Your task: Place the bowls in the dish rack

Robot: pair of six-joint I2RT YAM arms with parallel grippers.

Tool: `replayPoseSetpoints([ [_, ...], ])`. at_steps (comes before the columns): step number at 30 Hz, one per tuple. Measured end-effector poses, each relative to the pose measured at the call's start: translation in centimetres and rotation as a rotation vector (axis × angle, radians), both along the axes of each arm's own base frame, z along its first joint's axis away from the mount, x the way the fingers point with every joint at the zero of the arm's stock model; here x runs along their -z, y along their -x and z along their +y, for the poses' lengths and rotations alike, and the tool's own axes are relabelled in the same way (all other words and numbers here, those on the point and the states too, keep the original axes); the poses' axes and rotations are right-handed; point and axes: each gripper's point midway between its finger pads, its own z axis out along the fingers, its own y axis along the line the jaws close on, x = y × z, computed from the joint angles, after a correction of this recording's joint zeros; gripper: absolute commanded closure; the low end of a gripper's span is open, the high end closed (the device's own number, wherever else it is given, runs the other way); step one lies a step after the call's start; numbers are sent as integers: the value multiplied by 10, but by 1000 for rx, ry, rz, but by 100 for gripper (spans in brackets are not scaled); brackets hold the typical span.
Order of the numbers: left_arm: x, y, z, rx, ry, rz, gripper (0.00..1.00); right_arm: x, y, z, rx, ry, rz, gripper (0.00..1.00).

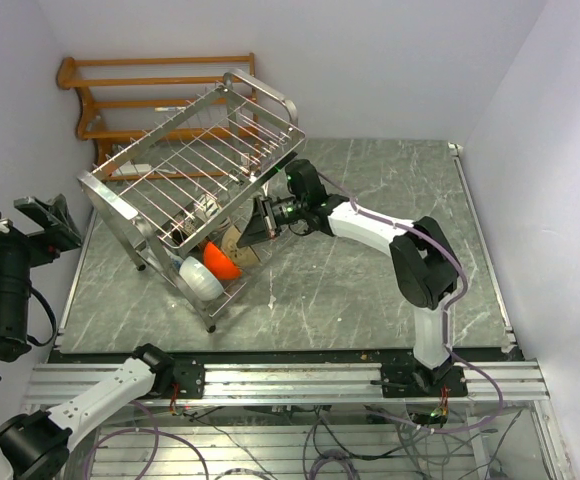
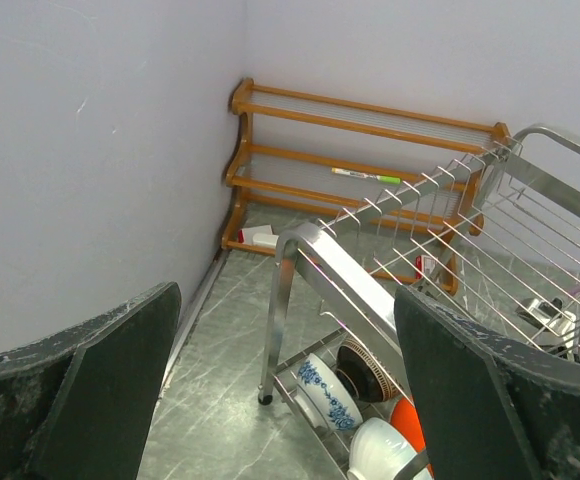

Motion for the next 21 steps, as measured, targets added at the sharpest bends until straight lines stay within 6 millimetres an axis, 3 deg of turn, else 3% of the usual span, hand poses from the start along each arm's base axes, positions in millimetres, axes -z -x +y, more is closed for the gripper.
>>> replayPoseSetpoints([
  [10,1,-6,-3,-4,-17,16,1,15,-8,12,-41,-72,54,100],
  [17,4,-9,-4,-7,-38,30,1,10,-14,12,-51,-120,60,100],
  [21,6,-11,-4,-13,-48,37,1,17,-20,12,-56,-119,60,100],
])
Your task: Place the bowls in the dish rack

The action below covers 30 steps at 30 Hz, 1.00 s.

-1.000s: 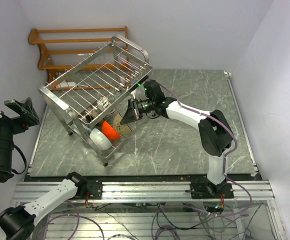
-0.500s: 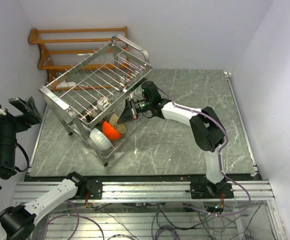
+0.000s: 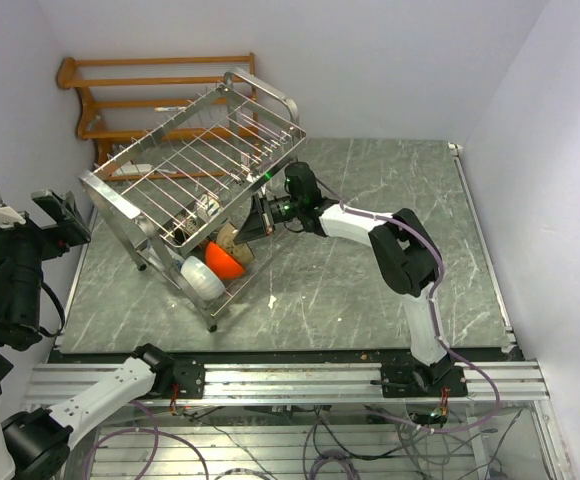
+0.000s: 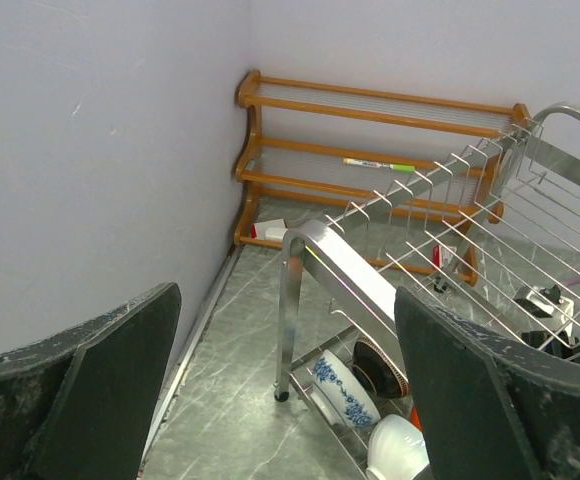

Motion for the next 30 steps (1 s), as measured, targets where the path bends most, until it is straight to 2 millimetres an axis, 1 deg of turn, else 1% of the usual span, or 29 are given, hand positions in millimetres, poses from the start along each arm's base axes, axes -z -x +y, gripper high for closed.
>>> replayPoseSetpoints([
  [2,1,0,0,-1,-5,3,1,5,-3,-1,-9,-2,1,100],
  [7,1,0,2,-13,-5,4,1,7,-8,-6,-12,-6,-20,100],
  [11,2,0,3,-18,-5,6,1,10,-16,-6,12,26,-45,100],
  [21,2,0,3,-18,-6,6,1,16,-16,-8,20,45,-48,99],
  [22,2,0,3,-18,-6,7,1,16,-16,-9,20,42,-48,97],
  [24,2,0,3,-18,-6,7,1,17,-16,-11,20,38,-48,89],
  [25,2,0,3,-18,-6,6,1,17,-16,-11,21,38,-48,76],
  [26,2,0,3,-18,-6,7,1,18,-16,-12,21,41,-46,71],
  [30,2,0,3,-18,-6,7,1,30,-14,-18,27,74,-32,70],
])
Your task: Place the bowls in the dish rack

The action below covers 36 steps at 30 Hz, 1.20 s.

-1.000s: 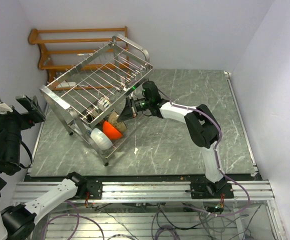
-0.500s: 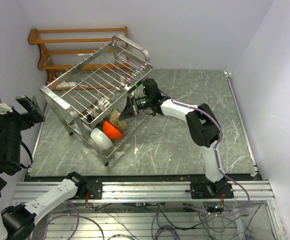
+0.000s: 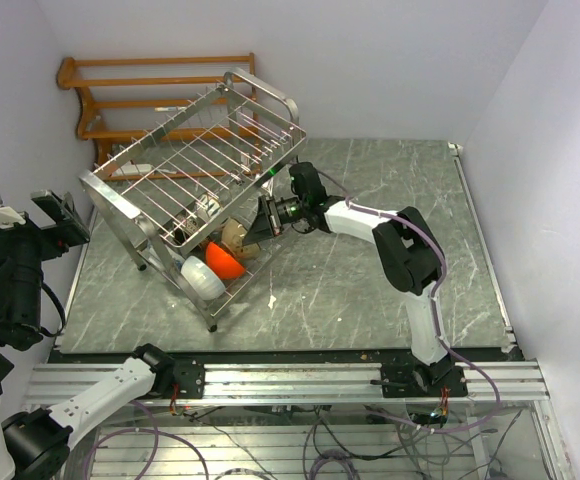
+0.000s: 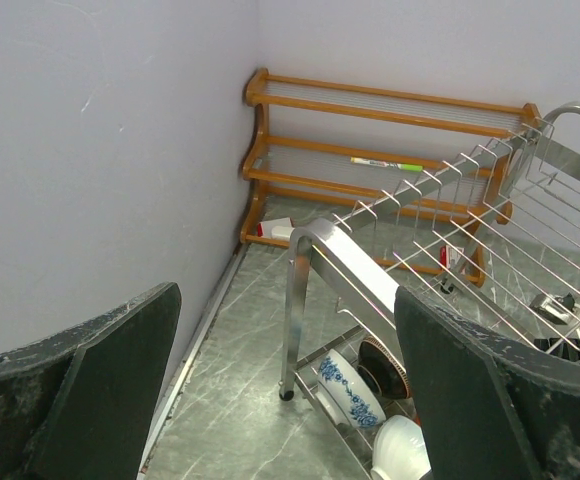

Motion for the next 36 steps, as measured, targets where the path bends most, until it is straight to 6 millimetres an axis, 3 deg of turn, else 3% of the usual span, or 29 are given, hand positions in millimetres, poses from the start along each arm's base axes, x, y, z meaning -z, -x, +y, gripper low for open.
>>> replayPoseSetpoints([
  [5,2,-1,-1,2,-3,4,1,10,-2,-5,22,45,-7,71],
  [9,2,-1,-1,2,-3,5,1,10,0,-6,15,51,-8,99],
  [18,2,-1,-1,3,-3,5,1,-5,-7,1,40,-11,-26,100],
  [21,2,-1,-1,3,-3,5,1,-5,-7,1,45,-7,-17,87],
  [23,2,-1,-1,3,-3,5,1,-3,-6,1,46,1,-7,85],
  [29,2,-1,-1,3,-3,5,1,8,-4,-5,56,52,24,63],
  [36,2,-1,-1,3,-3,5,1,17,-9,-9,84,116,12,50],
])
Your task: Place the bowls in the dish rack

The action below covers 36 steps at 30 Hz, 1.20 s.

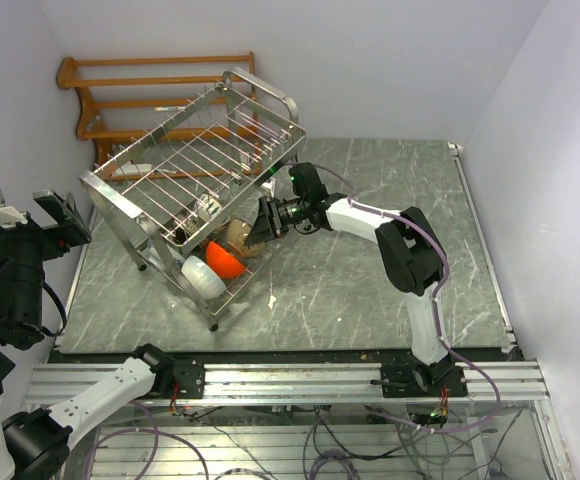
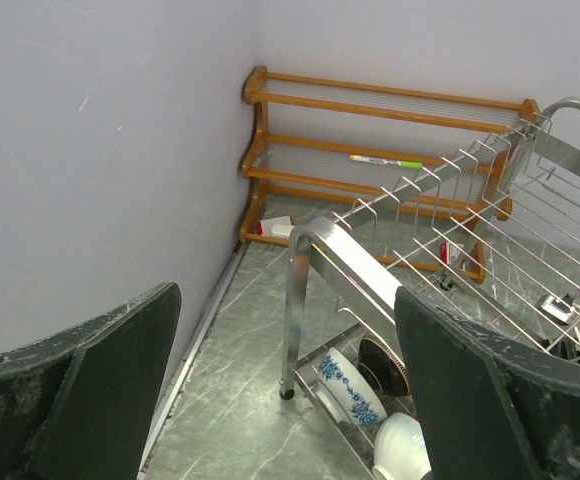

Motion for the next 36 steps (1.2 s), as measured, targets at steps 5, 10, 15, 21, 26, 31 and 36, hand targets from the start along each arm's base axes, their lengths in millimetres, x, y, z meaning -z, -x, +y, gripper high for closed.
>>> replayPoseSetpoints([
  [5,0,0,0,0,0,0,1,4,-5,-3,32,58,-8,35],
  [10,0,0,0,0,1,-1,1,10,-10,-8,79,133,-27,0],
  [15,0,2,1,0,4,-5,1,10,-15,-12,117,176,-54,0],
  [21,-1,3,2,0,6,-8,1,-5,-17,-17,148,190,-66,0],
  [26,-1,3,1,2,15,-10,1,-20,-20,-18,177,181,-88,0],
  [31,-1,3,1,3,24,-13,1,-34,-23,-20,205,178,-122,0],
  [36,-4,5,3,3,34,-22,1,-30,-21,-27,209,231,-128,1],
])
